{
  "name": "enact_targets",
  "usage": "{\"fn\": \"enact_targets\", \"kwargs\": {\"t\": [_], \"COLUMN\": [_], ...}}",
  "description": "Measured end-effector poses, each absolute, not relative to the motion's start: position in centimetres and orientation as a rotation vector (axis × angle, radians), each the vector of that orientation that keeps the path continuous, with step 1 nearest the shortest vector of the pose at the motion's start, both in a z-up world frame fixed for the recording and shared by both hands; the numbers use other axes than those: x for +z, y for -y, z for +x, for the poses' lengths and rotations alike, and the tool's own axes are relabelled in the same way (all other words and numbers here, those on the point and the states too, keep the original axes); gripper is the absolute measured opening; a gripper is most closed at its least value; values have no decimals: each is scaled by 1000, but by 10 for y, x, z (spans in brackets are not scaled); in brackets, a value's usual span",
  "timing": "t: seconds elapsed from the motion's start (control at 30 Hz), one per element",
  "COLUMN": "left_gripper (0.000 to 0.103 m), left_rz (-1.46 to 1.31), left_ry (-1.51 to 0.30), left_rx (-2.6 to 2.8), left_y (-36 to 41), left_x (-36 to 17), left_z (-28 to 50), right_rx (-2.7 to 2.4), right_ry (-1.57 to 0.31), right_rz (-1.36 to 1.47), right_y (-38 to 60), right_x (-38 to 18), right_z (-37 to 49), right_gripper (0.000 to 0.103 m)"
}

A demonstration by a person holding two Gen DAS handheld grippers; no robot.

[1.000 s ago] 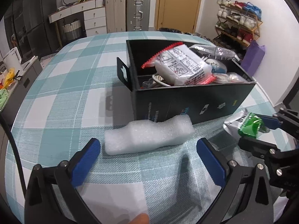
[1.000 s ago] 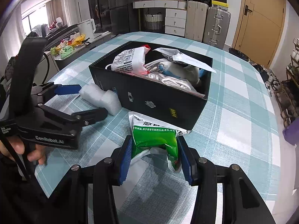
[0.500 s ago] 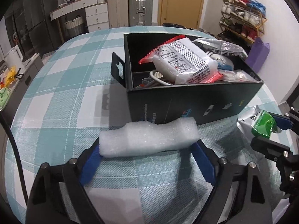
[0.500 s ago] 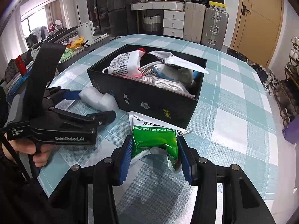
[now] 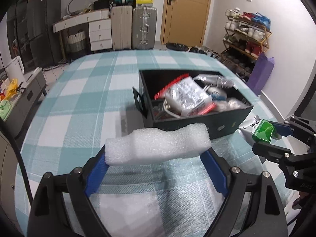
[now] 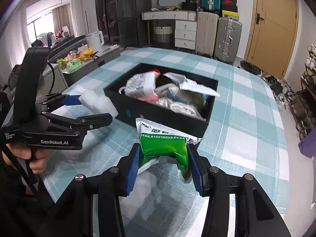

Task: Organize soft objects
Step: 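Grasp the white foam block with the left gripper while the right gripper holds the green packet, then carry the foam block and green packet into the black box and release both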

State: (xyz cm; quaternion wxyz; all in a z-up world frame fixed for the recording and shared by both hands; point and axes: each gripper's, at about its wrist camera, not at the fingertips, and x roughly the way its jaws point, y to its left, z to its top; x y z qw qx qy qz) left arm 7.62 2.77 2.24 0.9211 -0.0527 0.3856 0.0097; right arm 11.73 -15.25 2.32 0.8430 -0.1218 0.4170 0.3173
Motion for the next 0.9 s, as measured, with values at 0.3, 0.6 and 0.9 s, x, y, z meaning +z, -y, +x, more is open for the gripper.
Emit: {"fn": "enact_targets", "kwargs": {"t": [0.3,0.6,0.9], "left_gripper": [89,89,89], "left_rz": [-81,-64,-71], "left_ry": [-720,-690,-698], "left_rx": [9,1,-8], "left_y": [-28,-27,-24], "left_x": [53,67,67], "left_z": [79,101,130], "right_rx": [665,635,600], "right_ry": [-817,-765,-726], "right_rz": [-216,-174,-181], "right_y": [156,161,156], "right_x": [44,60,73], "right_z": [112,116,134], "right_gripper": [47,47,47]}}
